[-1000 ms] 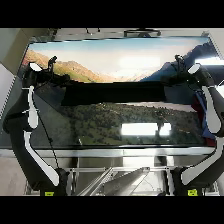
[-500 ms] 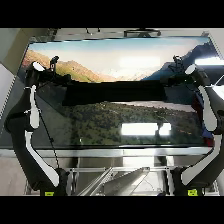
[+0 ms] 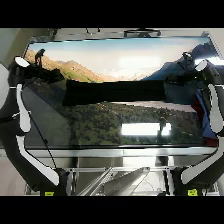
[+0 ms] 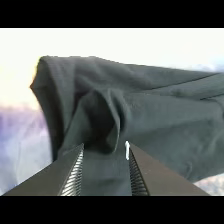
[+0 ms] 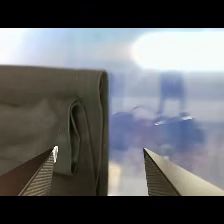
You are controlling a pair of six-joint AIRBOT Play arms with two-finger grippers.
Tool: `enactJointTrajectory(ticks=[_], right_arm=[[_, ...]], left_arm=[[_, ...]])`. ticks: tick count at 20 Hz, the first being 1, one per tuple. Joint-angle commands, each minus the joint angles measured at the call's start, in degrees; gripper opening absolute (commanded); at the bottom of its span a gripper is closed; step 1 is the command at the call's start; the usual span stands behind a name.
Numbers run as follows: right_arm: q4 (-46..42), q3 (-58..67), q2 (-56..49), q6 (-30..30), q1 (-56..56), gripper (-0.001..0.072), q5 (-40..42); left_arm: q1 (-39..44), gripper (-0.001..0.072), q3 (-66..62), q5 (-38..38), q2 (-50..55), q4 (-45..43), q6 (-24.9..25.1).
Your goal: Fold the shirts.
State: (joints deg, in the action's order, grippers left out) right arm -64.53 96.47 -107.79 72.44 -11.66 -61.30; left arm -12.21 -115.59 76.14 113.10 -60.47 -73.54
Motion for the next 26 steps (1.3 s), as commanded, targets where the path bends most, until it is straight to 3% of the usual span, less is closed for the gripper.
enactJointTrajectory(ticks=[1,8,10,13,14,15,16,17,26], right_arm=[[7.23,0.24,-3.5,-2.84,-2.64,0.0602,-4.76],[11.98,0.48,-8.2,-6.23,-1.55,0.0597,-5.25],[15.1,0.48,-8.31,-8.22,-1.01,0.0476,-5.2],[15.76,0.48,-8.35,-8.66,-0.24,0.0461,-5.42],[15.78,0.48,-8.44,-8.66,-0.22,0.0401,-5.46],[15.74,0.48,-8.5,-8.68,-0.22,0.0218,-5.64],[15.78,0.48,-8.5,-8.96,-0.24,0.009,-5.64],[15.76,0.72,-8.48,-9.29,-0.26,0.0021,-5.79],[18.91,10.97,-4.57,-6.36,-0.02,0.0019,-17.92]], left_arm=[[-1.92,0.0286,-0.02,1.97,-4.35,0.17,-0.07],[2.58,0.0282,-0.02,3.3,-6.32,0.0,-0.02],[5.33,0.028,0.0,2.4,-6.32,0.02,-0.02],[10.86,0.0279,1.7,-2.27,-6.29,-0.02,-0.02],[12.96,0.0225,2.86,-4.7,-5.9,-0.02,0.0],[14.82,0.0088,3.69,-6.21,-5.16,-0.02,0.02],[16.61,0.0034,4.02,-7.1,-3.89,0.0,0.0],[18.64,0.0015,3.48,-7.13,-1.88,0.04,-0.02],[35.39,0.0008,-2.4,-12.46,14.36,0.07,-2.99]])
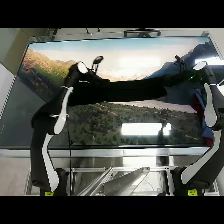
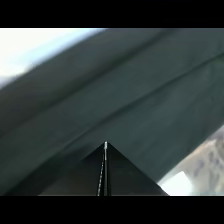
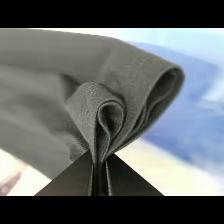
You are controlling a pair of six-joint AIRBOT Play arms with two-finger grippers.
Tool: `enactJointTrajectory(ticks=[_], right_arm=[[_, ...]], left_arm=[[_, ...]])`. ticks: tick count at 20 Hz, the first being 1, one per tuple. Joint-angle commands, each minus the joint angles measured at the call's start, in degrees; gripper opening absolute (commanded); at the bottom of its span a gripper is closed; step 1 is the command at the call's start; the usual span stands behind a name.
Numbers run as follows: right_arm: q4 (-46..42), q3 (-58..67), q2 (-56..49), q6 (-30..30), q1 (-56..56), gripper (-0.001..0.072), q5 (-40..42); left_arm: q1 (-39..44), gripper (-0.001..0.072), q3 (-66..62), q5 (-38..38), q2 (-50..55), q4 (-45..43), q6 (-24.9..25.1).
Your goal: Fold the shirts.
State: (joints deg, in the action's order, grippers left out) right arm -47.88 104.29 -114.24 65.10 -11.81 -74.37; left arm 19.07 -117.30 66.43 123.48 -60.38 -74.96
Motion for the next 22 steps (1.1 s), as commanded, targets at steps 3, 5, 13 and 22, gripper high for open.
enactJointTrajectory(ticks=[3,5,13,22], right_arm=[[3.13,3.91,5.4,1.75,0.66,0.0019,-5.2],[3.1,3.89,6.67,2.01,1.09,0.0019,-5.25],[6.27,4.2,9.46,5.77,8.57,0.0019,-5.55],[16.13,4.66,1.31,4.31,44.7,0.002,40.54]], left_arm=[[5.14,0.0012,-0.7,-4.24,6.03,2.36,-2.71],[5.11,0.0015,-0.7,-5.07,6.75,7.1,-2.67],[-3.85,0.0017,-0.7,5.73,-10.82,13.88,-0.26],[-24.94,0.0018,1.7,10.88,-28.89,14.03,0.13]])
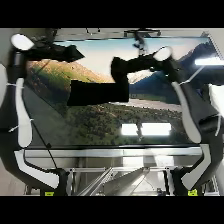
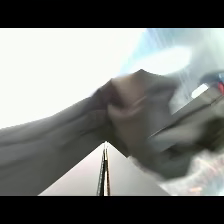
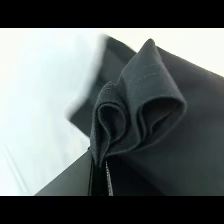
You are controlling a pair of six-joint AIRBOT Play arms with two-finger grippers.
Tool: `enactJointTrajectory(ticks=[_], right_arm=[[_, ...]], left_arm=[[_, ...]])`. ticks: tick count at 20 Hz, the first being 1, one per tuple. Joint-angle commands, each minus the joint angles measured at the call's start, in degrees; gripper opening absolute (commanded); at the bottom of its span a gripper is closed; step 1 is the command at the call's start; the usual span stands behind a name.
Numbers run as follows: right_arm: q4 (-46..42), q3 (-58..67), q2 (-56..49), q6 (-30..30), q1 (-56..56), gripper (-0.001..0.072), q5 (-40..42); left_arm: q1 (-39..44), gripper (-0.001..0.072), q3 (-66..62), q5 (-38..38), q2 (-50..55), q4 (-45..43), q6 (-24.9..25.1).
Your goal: Fold the shirts.
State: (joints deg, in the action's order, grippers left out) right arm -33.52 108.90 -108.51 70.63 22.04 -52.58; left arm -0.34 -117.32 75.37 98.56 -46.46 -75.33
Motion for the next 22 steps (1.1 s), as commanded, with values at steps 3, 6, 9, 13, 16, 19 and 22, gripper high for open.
enactJointTrajectory(ticks=[3,6,9,13,16,19,22], right_arm=[[10.62,0.28,-13.73,-10.91,19.63,0.002,34.75],[26.49,3.61,-21.14,-24.3,24.55,0.0312,36.81],[30.1,5.46,-21.35,-28.04,24.33,0.0621,33.09],[24.85,5.51,-14.49,-27.21,17.05,0.0619,20.72],[9.31,5.51,-9.25,-10.84,7.98,0.0571,9.7],[-6.6,5.51,-6.91,6.27,-1.09,0.0578,-1.66],[-13.31,5.29,-8.79,13.49,-7.61,0.0583,-9.44]], left_arm=[[-9.09,0.0017,7.87,-0.2,-5.66,0.13,3.65],[-10.8,0.0018,10.49,-1.84,-5.64,0.17,4.2],[-11.17,0.0017,10.43,-1.09,-5.64,0.13,4.61],[-10.99,0.0017,9.66,-0.83,-5.64,0.15,4.59],[-10.99,0.0017,9.68,0.72,-5.64,0.13,4.59],[-10.97,0.0017,9.68,1.29,-5.64,0.13,4.61],[-10.99,0.0017,9.7,1.46,-5.64,0.07,4.61]])
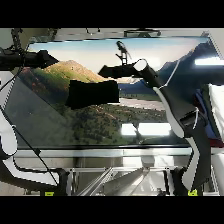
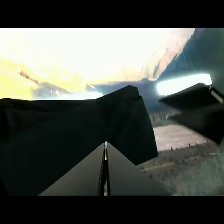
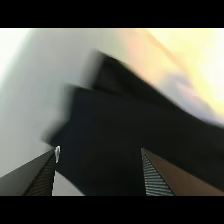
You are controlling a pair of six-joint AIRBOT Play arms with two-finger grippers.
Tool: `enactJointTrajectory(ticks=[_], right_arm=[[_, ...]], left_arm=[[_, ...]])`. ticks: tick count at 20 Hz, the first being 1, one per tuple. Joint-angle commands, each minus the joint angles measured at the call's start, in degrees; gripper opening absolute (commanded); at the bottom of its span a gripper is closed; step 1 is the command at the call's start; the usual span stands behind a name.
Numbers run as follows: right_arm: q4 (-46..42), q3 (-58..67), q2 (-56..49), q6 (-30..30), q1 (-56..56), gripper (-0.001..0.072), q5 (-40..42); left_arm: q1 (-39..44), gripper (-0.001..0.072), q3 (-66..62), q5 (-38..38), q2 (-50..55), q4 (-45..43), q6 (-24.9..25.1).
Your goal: Fold the shirts.
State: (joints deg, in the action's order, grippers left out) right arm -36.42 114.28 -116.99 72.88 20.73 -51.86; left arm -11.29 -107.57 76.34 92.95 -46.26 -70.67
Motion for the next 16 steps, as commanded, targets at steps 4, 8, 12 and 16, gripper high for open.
enactJointTrajectory(ticks=[4,8,12,16], right_arm=[[-9.84,-0.09,-6.29,12.87,-7.91,0.0647,-12.26],[-7.08,-0.07,-10.62,12.9,-6.14,0.0643,-12.02],[-5.77,-0.04,-11.98,12.87,-3.3,0.0639,-9.73],[-1.53,0.04,-11.93,11.04,-1.27,0.0306,-7.28]], left_arm=[[-0.04,0.0017,-0.02,0.61,-0.02,-0.24,0.9],[-0.04,0.0017,-0.02,0.63,-0.02,-0.22,1.77],[-0.04,0.0017,-0.02,0.5,-0.02,-0.22,2.75],[-0.04,0.0017,-0.02,0.76,-0.02,-0.24,2.93]])
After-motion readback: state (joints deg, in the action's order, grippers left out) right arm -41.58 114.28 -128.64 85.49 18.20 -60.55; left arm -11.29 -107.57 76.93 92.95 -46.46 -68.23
